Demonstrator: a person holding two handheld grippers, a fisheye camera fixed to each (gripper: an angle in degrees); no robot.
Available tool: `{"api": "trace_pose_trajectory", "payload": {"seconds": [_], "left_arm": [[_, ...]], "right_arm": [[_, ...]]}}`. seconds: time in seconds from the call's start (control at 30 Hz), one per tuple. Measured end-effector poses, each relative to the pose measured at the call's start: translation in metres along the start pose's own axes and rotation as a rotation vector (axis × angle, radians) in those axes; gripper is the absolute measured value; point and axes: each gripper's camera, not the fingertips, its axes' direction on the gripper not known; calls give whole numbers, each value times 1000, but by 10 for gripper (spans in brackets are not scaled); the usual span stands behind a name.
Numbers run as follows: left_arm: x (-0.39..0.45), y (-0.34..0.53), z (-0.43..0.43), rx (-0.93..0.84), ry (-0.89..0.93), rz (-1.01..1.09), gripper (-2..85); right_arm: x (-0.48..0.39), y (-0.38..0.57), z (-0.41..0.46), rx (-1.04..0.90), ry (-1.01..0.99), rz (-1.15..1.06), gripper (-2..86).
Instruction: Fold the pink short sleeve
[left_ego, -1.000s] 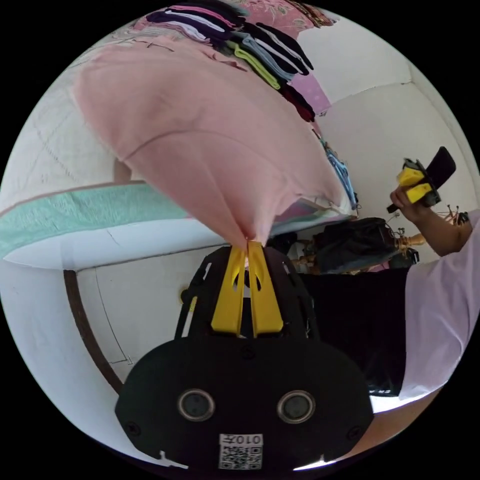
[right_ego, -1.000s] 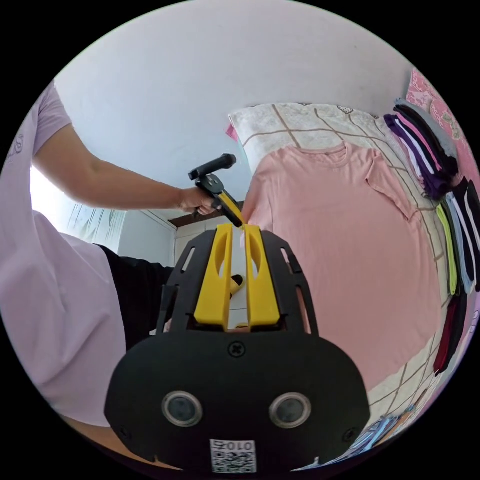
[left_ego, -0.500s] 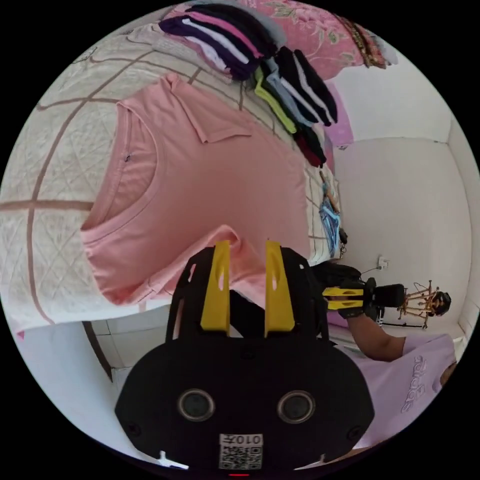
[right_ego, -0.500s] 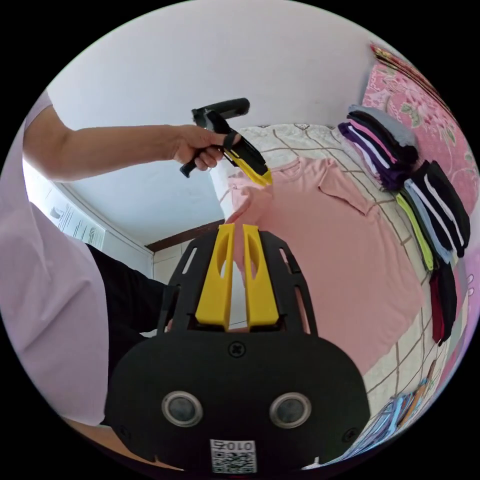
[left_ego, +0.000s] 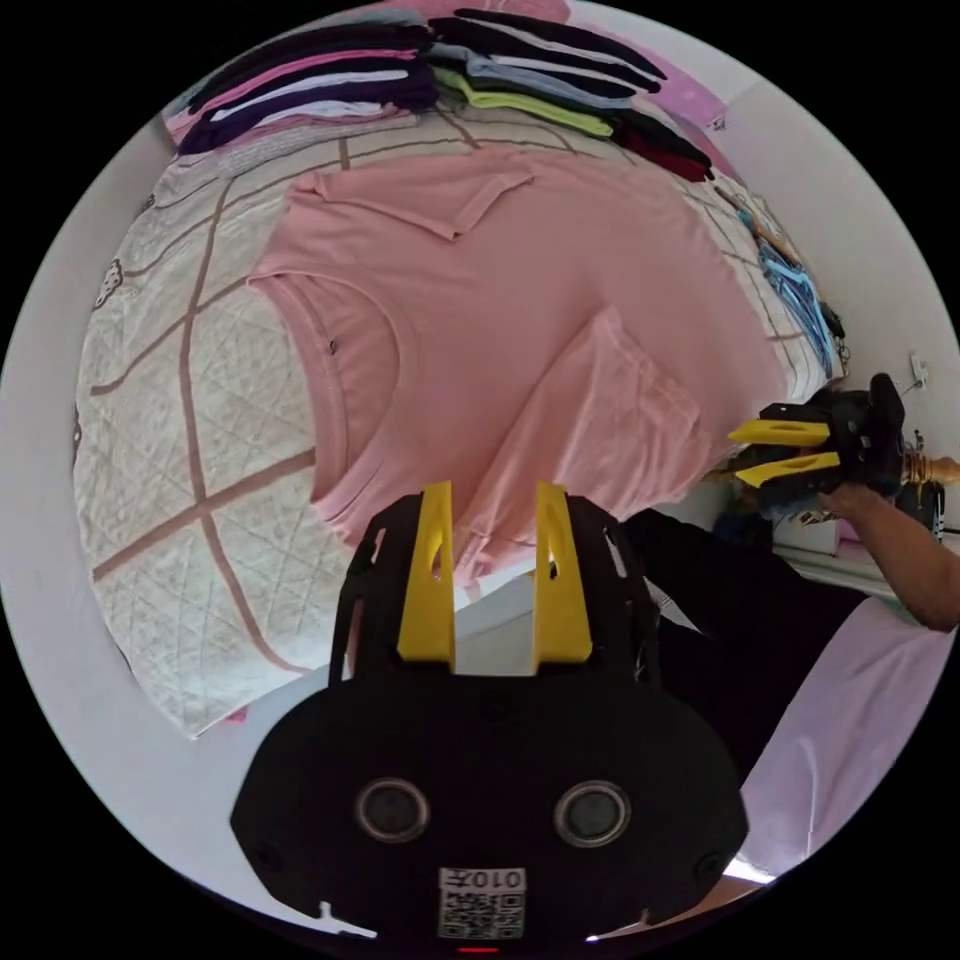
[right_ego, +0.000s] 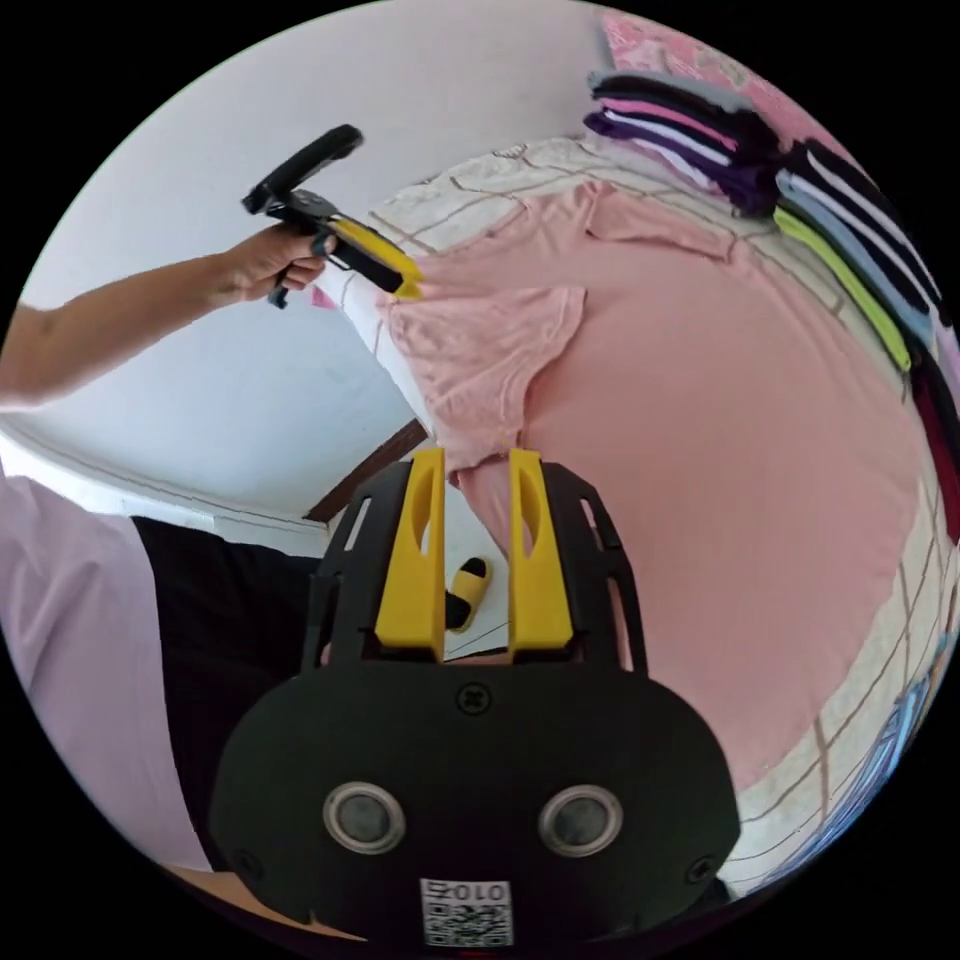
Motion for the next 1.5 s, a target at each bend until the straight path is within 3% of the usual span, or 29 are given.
{"api": "trace_pose_trajectory", "payload": {"seconds": [0.3, 0.47, 0.73, 0.87, 1.13, 1.3, 1.5], "left_arm": [[-4, -18, -3, -38, 52, 9, 40], [4, -22, -18, -58, 72, 92, 13], [4, -11, -23, 2, 147, -55, 33], [11, -6, -49, 129, 86, -72, 42], [44, -4, -72, 164, -4, 7, 51], [72, 9, -57, 78, -148, 37, 52], [64, 12, -47, 0, -66, -4, 52]], "right_arm": [[24, -35, 29, -16, -115, 160, 157], [17, -47, 13, 15, -37, 139, 153], [34, -66, 24, -81, -70, 139, 143], [31, -68, 18, -85, -113, 106, 136], [27, -59, -20, -15, -22, 91, 114], [28, -103, -40, -11, 52, 0, 94], [37, -164, -34, -70, 46, -105, 90]]}}
